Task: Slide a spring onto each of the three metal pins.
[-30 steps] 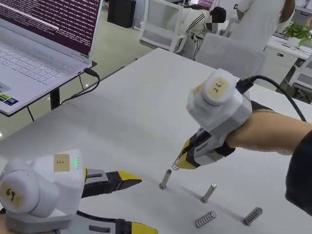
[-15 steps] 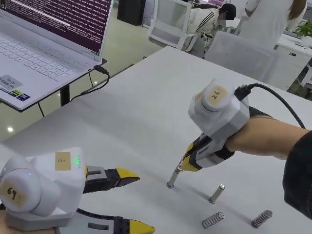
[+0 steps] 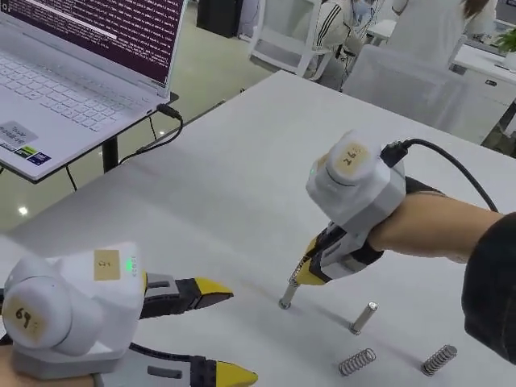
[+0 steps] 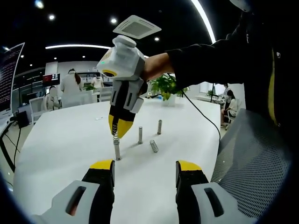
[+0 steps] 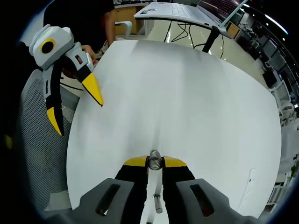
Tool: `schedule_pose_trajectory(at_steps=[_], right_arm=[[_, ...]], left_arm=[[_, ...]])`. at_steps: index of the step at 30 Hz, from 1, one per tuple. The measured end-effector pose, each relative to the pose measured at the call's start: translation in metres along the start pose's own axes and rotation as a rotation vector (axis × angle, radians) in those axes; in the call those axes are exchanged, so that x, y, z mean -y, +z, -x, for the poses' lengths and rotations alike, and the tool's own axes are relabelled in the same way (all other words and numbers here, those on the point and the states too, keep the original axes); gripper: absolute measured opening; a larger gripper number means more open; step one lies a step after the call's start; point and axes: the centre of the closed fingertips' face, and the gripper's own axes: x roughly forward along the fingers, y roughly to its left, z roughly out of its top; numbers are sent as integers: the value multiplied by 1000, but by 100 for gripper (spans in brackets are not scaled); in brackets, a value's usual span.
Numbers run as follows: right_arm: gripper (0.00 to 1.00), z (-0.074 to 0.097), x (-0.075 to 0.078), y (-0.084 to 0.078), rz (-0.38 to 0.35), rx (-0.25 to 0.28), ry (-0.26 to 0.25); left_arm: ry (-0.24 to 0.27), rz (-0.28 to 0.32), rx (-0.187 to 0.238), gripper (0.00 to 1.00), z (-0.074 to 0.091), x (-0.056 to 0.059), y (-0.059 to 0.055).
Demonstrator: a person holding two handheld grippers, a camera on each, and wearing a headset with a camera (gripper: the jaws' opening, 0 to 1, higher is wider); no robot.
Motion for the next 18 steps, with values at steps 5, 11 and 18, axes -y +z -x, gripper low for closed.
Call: schedule_pose_trajectory(at_steps=[5, 11, 18], right_arm=[[8, -8, 0, -4, -14, -6, 8], [8, -19, 0, -7, -10, -17, -2], [8, -34, -4, -15, -24, -33, -12]], left_arm=[[2, 2, -2, 48, -1, -1, -1], [0, 2, -5, 48, -1, -2, -2], [-5, -2, -12, 47, -2, -2, -1]])
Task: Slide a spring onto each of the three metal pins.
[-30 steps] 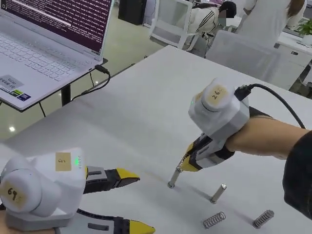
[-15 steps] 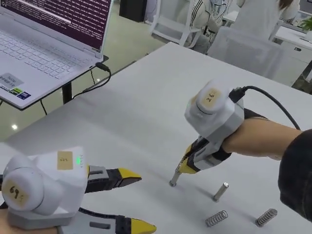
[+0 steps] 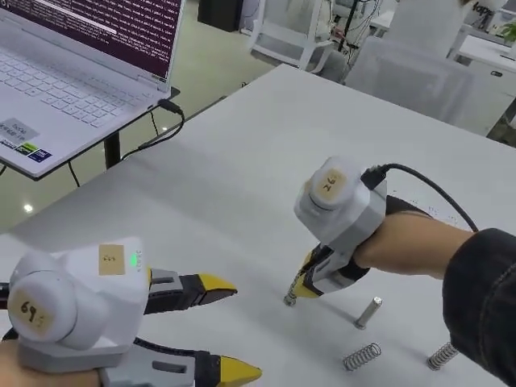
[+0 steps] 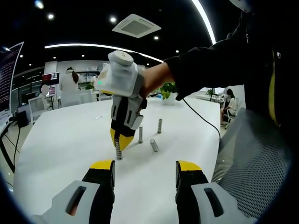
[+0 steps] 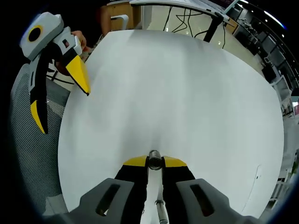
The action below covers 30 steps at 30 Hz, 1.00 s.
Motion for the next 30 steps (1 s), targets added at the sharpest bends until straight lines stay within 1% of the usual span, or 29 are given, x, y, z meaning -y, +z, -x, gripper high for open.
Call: schedule_pose_trajectory(at_steps=[3, 4, 8, 16, 17, 19, 20, 22, 27, 29, 30], right_arm=[[8, -4, 2, -2, -3, -3, -4], [8, -5, 2, -3, 3, -6, -14], [8, -7, 1, -4, 1, -11, -9], [9, -8, 0, -2, -14, 6, 3], [10, -8, 0, -2, -3, 8, 4], [14, -7, -1, -1, -9, 12, 8], [14, -7, -2, -1, -9, 13, 9], [15, -5, -1, -2, -2, 16, 2], [17, 5, 2, -6, -12, 28, -17], [17, 13, 4, -9, -22, 35, -28], [17, 18, 4, -8, -28, 53, -39]], left_arm=[[-3, 0, 0, 47, -1, 0, 1], [-3, -3, -2, 47, -1, 0, 1], [-2, -3, 0, 47, -1, -2, 2], [-2, -4, 0, 47, -2, -3, 4], [-3, -5, 1, 47, -2, -3, 4], [-5, -4, -4, 47, -3, -3, 4], [-6, -4, -5, 46, -3, -3, 3], [-9, -2, -6, 46, -4, -2, 3], [-20, -4, -7, 45, -6, 0, 5], [-30, -11, -12, 45, -8, 2, 6], [-37, -14, -13, 45, -9, 4, 7]])
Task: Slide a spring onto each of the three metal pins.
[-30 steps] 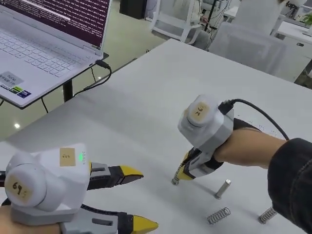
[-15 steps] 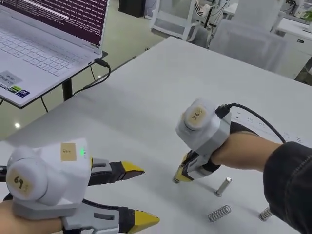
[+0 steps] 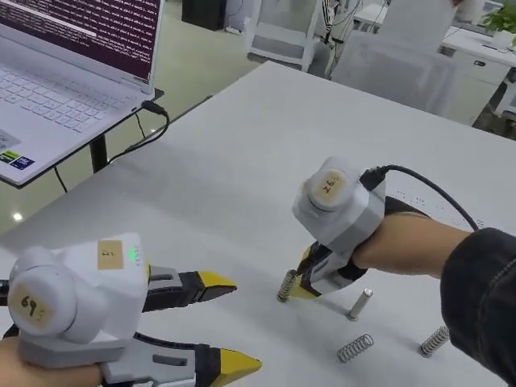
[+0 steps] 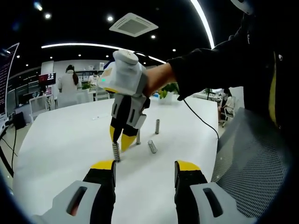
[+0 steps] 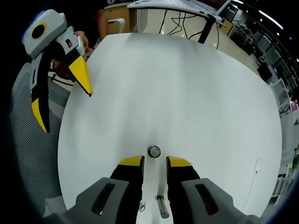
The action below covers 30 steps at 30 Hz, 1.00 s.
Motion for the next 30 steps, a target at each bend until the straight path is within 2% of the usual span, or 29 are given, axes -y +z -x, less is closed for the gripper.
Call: schedule_pose_trajectory(at_steps=[5, 9, 10, 13, 16, 18, 30], right_arm=[[18, 18, -1, 1, -34, 45, -12], [17, 36, -2, -3, -37, 64, -46], [17, 43, -2, -2, -45, 83, -57], [17, 55, -9, -4, -96, 120, -34], [16, 67, -13, -15, -89, 102, -45], [16, 75, -16, -21, -106, 105, -47], [16, 108, -36, -45, -142, 116, -102]], left_arm=[[-29, -1, -4, 45, -8, 3, 1], [-66, -13, -2, 45, -15, 11, 7], [-76, -18, -3, 45, -18, 13, 8], [-107, -11, -1, 45, -25, 18, 9], [-134, -32, -18, 45, -32, 23, 10], [-151, -30, -13, 45, -36, 26, 13], [-175, -13, -1, 44, -62, 25, 20]])
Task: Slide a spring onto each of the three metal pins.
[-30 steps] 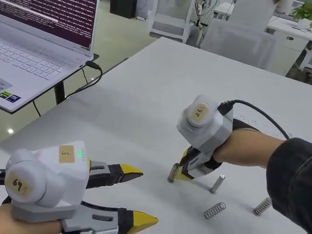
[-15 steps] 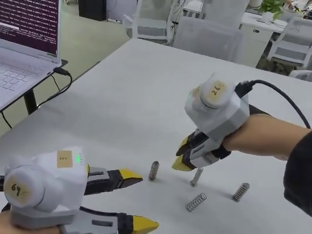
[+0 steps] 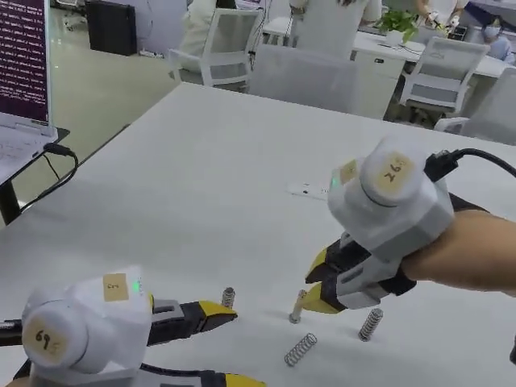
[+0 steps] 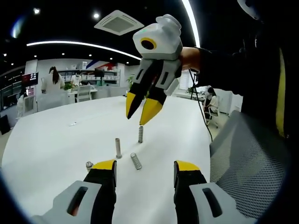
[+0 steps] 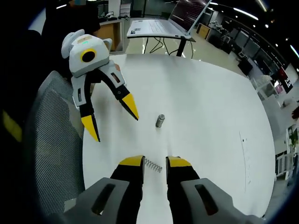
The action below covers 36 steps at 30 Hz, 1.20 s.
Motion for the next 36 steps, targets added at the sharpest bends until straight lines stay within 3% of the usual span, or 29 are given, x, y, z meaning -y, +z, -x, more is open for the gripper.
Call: schedule_pose_trajectory(at_steps=[13, 23, 31, 36], right_arm=[[17, 21, -9, -31, -75, 9, -41], [17, 29, -15, -56, -141, 5, -61], [16, 30, -12, -61, -165, 13, -70], [16, 27, -14, -63, -173, 13, -67]], left_arm=[[-36, -32, -54, 42, -31, 5, -10], [-62, -52, -114, 36, -59, 5, -27], [-8, -19, -142, 29, -80, -3, -40], [-5, -54, -166, 27, -89, -1, -46]])
